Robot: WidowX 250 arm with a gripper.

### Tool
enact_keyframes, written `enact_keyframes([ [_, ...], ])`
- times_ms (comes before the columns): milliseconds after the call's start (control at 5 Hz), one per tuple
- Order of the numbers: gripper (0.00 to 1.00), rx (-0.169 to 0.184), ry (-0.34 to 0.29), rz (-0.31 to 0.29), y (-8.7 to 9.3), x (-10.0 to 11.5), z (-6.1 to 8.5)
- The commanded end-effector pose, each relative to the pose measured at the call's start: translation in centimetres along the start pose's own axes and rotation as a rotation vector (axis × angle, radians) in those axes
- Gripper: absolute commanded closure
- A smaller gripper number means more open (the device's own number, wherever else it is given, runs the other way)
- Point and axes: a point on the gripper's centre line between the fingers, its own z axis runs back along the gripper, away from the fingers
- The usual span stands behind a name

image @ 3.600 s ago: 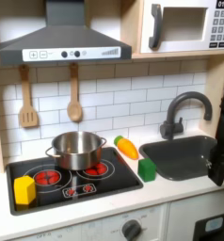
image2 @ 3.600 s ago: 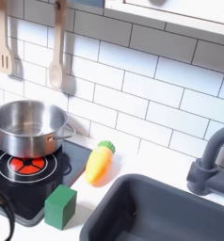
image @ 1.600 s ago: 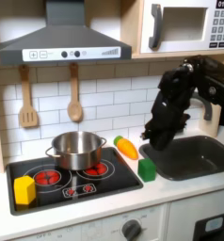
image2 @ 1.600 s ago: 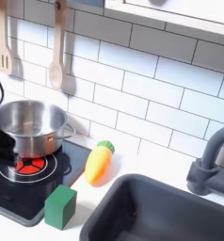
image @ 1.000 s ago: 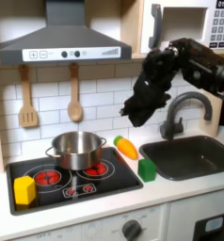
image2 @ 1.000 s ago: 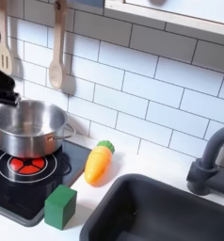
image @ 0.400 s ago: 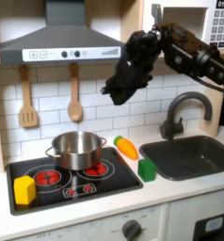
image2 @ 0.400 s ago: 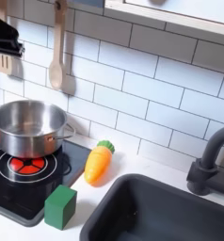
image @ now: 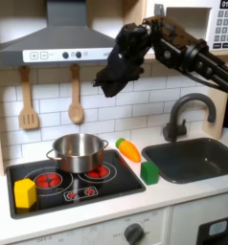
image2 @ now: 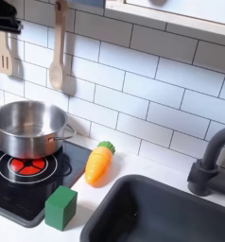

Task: Push button

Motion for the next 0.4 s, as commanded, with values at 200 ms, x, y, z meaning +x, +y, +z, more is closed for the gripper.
enact_keyframes([
  [200, 1.0, 0.013, -0.09, 0.012, 0.7, 3.8, -0.4],
])
